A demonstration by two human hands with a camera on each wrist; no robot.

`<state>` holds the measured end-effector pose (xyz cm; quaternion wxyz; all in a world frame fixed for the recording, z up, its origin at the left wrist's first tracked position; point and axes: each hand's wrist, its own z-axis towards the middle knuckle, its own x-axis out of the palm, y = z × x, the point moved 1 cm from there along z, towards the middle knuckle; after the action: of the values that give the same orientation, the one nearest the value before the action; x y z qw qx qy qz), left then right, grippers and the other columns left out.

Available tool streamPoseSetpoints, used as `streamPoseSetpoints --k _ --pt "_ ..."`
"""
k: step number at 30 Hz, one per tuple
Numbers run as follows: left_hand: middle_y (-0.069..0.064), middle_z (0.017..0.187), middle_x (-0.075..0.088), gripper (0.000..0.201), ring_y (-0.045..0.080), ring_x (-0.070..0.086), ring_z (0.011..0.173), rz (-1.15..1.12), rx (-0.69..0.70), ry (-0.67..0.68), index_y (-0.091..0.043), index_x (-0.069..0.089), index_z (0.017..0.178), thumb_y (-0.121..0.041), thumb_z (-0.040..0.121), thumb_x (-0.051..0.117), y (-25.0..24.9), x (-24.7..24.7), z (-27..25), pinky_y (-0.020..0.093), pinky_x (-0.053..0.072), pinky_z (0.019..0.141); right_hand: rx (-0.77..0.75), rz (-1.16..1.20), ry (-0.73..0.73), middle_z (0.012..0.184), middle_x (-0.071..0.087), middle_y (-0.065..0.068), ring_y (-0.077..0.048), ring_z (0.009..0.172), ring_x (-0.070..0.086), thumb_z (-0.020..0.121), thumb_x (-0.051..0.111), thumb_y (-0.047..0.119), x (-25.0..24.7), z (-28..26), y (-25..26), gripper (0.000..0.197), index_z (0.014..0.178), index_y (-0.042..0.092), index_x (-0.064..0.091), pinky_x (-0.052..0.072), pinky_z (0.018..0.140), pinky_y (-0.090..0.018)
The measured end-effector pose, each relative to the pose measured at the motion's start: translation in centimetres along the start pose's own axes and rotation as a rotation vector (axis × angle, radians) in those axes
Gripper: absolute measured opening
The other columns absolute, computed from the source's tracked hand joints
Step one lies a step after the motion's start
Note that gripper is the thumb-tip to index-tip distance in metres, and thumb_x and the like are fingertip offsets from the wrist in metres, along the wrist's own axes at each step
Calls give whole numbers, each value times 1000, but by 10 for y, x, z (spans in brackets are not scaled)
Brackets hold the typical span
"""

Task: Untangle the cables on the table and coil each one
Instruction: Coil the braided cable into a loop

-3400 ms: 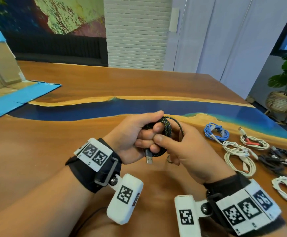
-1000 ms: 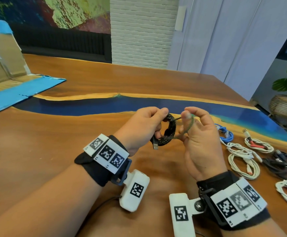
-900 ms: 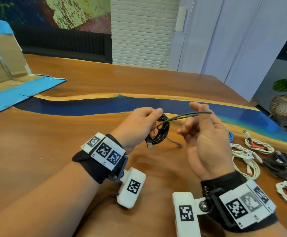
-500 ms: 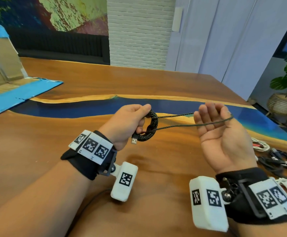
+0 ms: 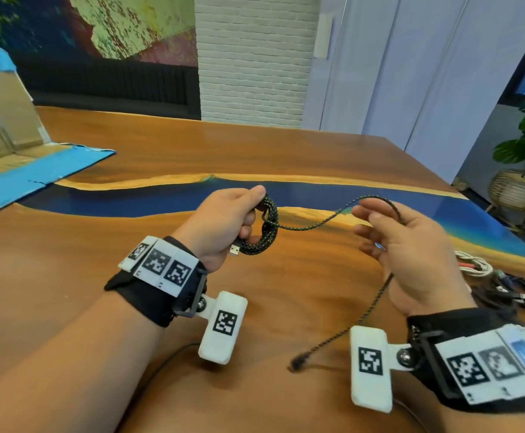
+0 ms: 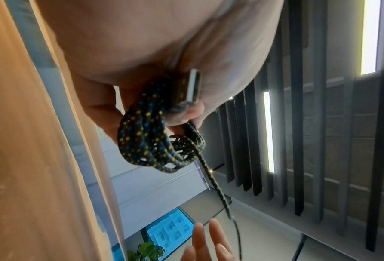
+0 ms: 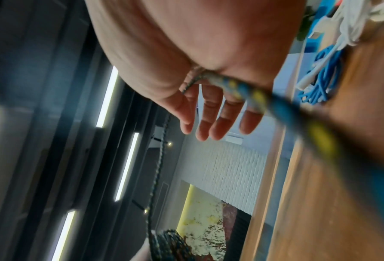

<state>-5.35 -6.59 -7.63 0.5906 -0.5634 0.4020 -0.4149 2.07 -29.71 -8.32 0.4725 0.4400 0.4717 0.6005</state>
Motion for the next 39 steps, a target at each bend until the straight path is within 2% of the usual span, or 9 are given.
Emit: streamPoseSetpoints --k 6,10,15,19,24,29,34,37,39 --pt "-8 56 32 28 12 32 47 48 -3 -62 -17 44 87 -34 108 50 3 5 1 34 49 66 -243 -418 22 120 68 13 -2 116 60 85 76 9 -3 -7 4 61 136 40 60 47 90 -20" --pt "-7 58 33 28 12 33 47 40 -6 -69 -17 45 86 -34 107 50 3 2 2 38 46 69 -372 -655 156 117 68 23 8 112 58 81 81 13 6 -17 11 46 114 43 73 44 93 -14" --pt "-7 59 31 27 13 32 48 4 -1 -32 -15 44 91 -35 107 51 3 4 0 37 45 69 -290 -550 445 85 77 19 1 80 70 78 86 15 27 -31 10 25 97 30 81 53 71 -13" --pt "-7 58 31 31 12 33 48 0 1 -28 -20 45 80 -35 107 51 3 5 0 32 47 62 -265 -337 498 73 77 4 -17 54 62 85 77 6 33 -36 14 14 94 15 82 50 56 -18" --pt "-8 57 33 29 11 34 47 -19 8 -34 -19 46 83 -35 107 51 3 4 0 34 46 64 -124 -362 585 79 78 -4 -19 62 66 66 87 24 31 -39 15 33 98 18 81 59 62 -29" --pt "-8 56 33 30 12 33 47 -18 -10 -23 -20 46 81 -35 107 51 5 6 1 30 48 61 -108 -541 616 70 75 0 -13 58 67 81 84 13 38 -41 11 20 95 26 81 57 67 -23" --pt "-7 57 31 30 13 32 48 -89 -62 -40 -20 49 81 -34 107 51 2 1 0 28 47 58 -327 -576 434 71 75 9 -6 72 70 90 74 14 33 -38 19 17 87 30 81 54 69 -16" --pt "-7 58 29 41 11 30 47 -283 -129 36 -23 57 67 -35 106 54 -3 0 -5 23 26 60 -461 -581 195 88 71 16 4 89 64 91 74 20 24 -29 21 14 88 34 78 44 72 -3" --pt "-8 55 27 44 8 30 44 -383 -144 127 -24 58 63 -36 106 52 -7 5 -10 28 14 66 -484 -683 119 95 62 15 1 93 57 91 73 28 19 -23 16 10 89 38 75 38 69 -5"
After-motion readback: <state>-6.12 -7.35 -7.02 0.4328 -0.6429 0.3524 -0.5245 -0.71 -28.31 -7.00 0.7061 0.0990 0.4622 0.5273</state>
